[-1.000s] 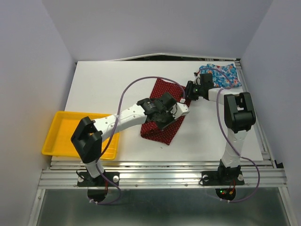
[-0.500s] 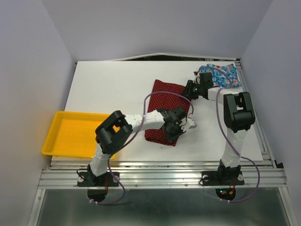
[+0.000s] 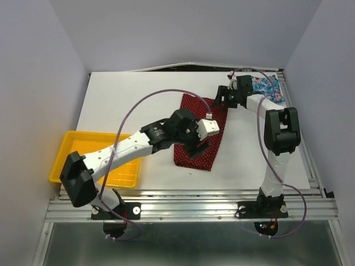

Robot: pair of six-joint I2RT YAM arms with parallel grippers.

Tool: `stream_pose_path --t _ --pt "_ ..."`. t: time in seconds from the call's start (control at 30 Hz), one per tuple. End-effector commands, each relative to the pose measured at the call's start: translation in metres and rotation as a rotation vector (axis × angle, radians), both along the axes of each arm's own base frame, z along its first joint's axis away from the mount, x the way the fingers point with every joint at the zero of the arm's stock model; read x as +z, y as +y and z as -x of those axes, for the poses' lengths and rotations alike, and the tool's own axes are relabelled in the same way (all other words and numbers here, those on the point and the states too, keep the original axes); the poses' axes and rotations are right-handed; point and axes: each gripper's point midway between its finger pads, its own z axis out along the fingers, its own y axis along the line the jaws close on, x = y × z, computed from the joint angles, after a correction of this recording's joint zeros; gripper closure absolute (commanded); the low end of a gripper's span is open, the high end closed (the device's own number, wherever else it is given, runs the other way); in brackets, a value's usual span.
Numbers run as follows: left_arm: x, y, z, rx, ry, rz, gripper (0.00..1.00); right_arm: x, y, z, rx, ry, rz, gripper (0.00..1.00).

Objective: Fold and stack the skirts
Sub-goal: Fold the skirt

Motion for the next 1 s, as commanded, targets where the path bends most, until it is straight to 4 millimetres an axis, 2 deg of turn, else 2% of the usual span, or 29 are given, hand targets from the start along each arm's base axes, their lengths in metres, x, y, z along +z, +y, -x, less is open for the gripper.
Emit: stream_pose_path --t 0.0,0.03,0.07,0.13,0.17,0.23,0.27,0.3,0.33,0.37,0.4,0.43,0.47,0.5,0.53,0.6,0.63,0.67,0.77,0.8,0.83,0.97 --pt "-0.015 0.043 -0.027 0.014 -0.197 -0.114 0.25 0.083 0.015 -0.003 0.135 -0.166 -0.017 0.22" --pt "-0.020 0.050 -0.026 0.003 -0.215 -0.133 0.25 0.090 0.017 -0.001 0.148 -0.176 -0.029 0.22" --pt "-0.019 0.052 -0.027 -0.012 -0.252 -0.124 0.25 0.088 0.030 0.009 0.193 -0.157 -0.033 0.21" --pt "-0.032 0.069 -0.020 -0.066 -0.333 -0.156 0.25 0.090 0.048 0.027 0.259 -0.130 -0.057 0.22" --pt "-0.045 0.076 -0.020 -0.090 -0.389 -0.179 0.23 0.084 0.067 0.047 0.317 -0.091 -0.063 0.23" --pt "-0.048 0.083 -0.022 -0.095 -0.464 -0.183 0.22 0.075 0.085 0.069 0.376 -0.045 -0.073 0.24" --pt "-0.045 0.080 -0.027 -0.081 -0.515 -0.164 0.21 0.062 0.102 0.090 0.427 0.004 -0.091 0.26" --pt "-0.060 0.086 -0.024 -0.086 -0.525 -0.189 0.21 0.056 0.109 0.101 0.454 0.022 -0.101 0.26" --pt "-0.063 0.086 -0.023 -0.110 -0.565 -0.206 0.20 0.051 0.116 0.111 0.479 0.039 -0.107 0.27" --pt "-0.058 0.083 -0.031 -0.080 -0.625 -0.190 0.19 0.043 0.122 0.119 0.506 0.047 -0.105 0.28" --pt "-0.071 0.086 -0.027 -0.091 -0.637 -0.212 0.19 0.031 0.130 0.133 0.536 0.076 -0.097 0.30" --pt "-0.069 0.080 -0.029 -0.090 -0.692 -0.205 0.19 0.022 0.133 0.139 0.549 0.092 -0.091 0.31" --pt "-0.079 0.082 -0.026 -0.098 -0.701 -0.222 0.18 0.016 0.136 0.145 0.562 0.109 -0.094 0.33" --pt "-0.080 0.078 -0.024 -0.105 -0.718 -0.218 0.18 0.006 0.137 0.154 0.574 0.137 -0.094 0.34" --pt "-0.085 0.072 -0.019 -0.138 -0.744 -0.223 0.18 -0.001 0.136 0.156 0.578 0.147 -0.093 0.35" --pt "-0.098 0.070 -0.013 -0.169 -0.755 -0.244 0.18 -0.013 0.134 0.160 0.580 0.168 -0.085 0.37" --pt "-0.113 0.072 -0.012 -0.189 -0.746 -0.282 0.18 -0.021 0.131 0.164 0.580 0.184 -0.078 0.37" --pt "-0.118 0.067 -0.011 -0.201 -0.760 -0.284 0.18 -0.027 0.130 0.165 0.576 0.195 -0.069 0.37" --pt "-0.139 0.066 -0.018 -0.195 -0.807 -0.356 0.18 -0.050 0.124 0.168 0.588 0.222 -0.031 0.39" --pt "-0.142 0.062 -0.019 -0.199 -0.811 -0.355 0.18 -0.053 0.124 0.169 0.590 0.226 -0.031 0.40" --pt "-0.155 0.063 -0.022 -0.199 -0.810 -0.401 0.18 -0.056 0.123 0.170 0.591 0.236 -0.031 0.40" --pt "-0.159 0.050 -0.028 -0.183 -0.820 -0.408 0.21 -0.068 0.120 0.172 0.595 0.253 -0.014 0.41"
